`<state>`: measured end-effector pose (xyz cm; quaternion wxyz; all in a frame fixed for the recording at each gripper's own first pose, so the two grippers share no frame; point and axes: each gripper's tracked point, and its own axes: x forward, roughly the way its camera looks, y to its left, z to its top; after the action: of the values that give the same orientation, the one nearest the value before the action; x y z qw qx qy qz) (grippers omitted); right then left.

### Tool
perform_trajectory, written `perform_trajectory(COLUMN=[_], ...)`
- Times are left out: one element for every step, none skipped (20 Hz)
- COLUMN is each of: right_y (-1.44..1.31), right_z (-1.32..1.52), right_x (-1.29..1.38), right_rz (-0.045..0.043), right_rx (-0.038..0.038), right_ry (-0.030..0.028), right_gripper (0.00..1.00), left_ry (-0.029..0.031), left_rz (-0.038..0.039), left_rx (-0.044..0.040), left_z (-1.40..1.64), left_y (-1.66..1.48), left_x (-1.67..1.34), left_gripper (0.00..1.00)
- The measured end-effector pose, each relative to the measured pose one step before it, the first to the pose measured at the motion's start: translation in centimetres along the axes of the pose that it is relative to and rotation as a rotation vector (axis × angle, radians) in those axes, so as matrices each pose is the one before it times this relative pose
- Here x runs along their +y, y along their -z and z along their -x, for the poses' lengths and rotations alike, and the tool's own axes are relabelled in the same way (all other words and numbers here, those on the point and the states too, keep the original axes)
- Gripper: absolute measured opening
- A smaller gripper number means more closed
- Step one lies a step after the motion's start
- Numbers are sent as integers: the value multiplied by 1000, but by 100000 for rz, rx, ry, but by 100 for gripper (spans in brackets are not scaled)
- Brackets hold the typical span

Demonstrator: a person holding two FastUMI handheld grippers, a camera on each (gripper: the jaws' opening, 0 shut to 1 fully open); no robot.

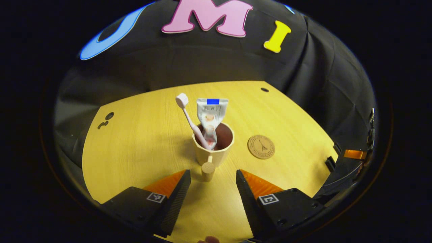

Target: Put the toothbrush and toothpaste on the desktop into the cup, then pick up the cup and place it on the coaster on the desktop.

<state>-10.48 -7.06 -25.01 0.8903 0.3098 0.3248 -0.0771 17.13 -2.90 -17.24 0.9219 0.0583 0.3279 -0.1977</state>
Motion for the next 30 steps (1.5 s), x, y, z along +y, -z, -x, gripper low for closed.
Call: perform_trajectory(right_y=[-22,18,193,104,-19,-30,-89,-134,-87,-50,-67,45,104,132,115,67,80,129,131,35,-28,-44,39,-200,-53,-56,-46,-2,-9,-86], right_z=[26,59,37,43,19,-3,88,89,142,160,90,66,93,17,32,-34,32,-82,-62,-95,-5,-23,-37,5,-29,-40,-6,1,-79,-52], right_x=[-245,-205,-236,-110,-168,-103,-264,-201,-136,-150,-182,-77,-145,-53,-38,72,76,40,99,81,18,-5,-103,-23,-130,-74,-113,-58,-1,21], right_rz=[-485,-176,-204,-473,-520,-406,-500,-623,-660,-496,-376,-176,-117,-256,-286,-101,102,141,291,218,302,55,-170,-341,-355,-365,-240,-112,74,164], right_rx=[-156,-231,-82,163,-79,-110,-415,-485,-539,-475,-530,-192,49,194,246,138,258,307,344,316,127,-19,-37,-196,-205,-99,27,146,202,148], right_ry=[472,521,476,307,386,463,553,517,215,526,323,345,237,206,-59,59,-161,-161,-201,-256,-163,-31,79,-20,146,14,89,-107,-120,-162], right_gripper=[59,59,58,59,58,58,59,59,59,59,59,59,58,58,58,58,58,58,59,58,58,58,58,58,58,58,58,58,58,59], left_ry=[-248,-556,-444,-456,-306,-187,390,684,259,61,-58,-523,-860,-1044,691,982,751,443,272,-1272,-189,-192,104,-39,-531,-1409,-1335,-748,-206,648], left_rz=[-861,-783,-957,-1011,-1055,-1118,-1408,-1559,-1378,-1051,-825,-617,-265,70,827,802,427,42,76,5,36,65,306,697,895,369,-75,-262,-343,-26], left_rx=[3817,3330,3011,2531,2721,1918,1882,1599,1808,2002,1769,1719,1105,730,1135,686,535,898,1550,1477,-161,-14,-271,-804,-1121,-2012,-2324,-2449,-1192,-509], left_z=[-977,-622,-705,-667,-523,-623,-815,-542,-581,-460,-394,-376,-336,-183,-242,98,-232,-125,-237,-132,-186,174,1,129,83,320,410,365,383,606], left_y=[364,78,206,125,-46,-59,-27,-109,-45,28,-32,-64,-95,-215,-48,-133,-103,59,220,128,-75,20,7,-49,-73,-264,-357,-500,-308,-269], left_x=[460,280,245,178,222,139,22,-76,29,29,16,94,188,183,-170,-225,-160,-208,-112,46,1,-37,41,-52,141,280,252,74,-100,-452], left_gripper=[85,85,85,85,85,84,83,83,83,82,81,75,77,72,70,67,65,58,55,43,34,33,33,35,36,32,32,36,36,36])
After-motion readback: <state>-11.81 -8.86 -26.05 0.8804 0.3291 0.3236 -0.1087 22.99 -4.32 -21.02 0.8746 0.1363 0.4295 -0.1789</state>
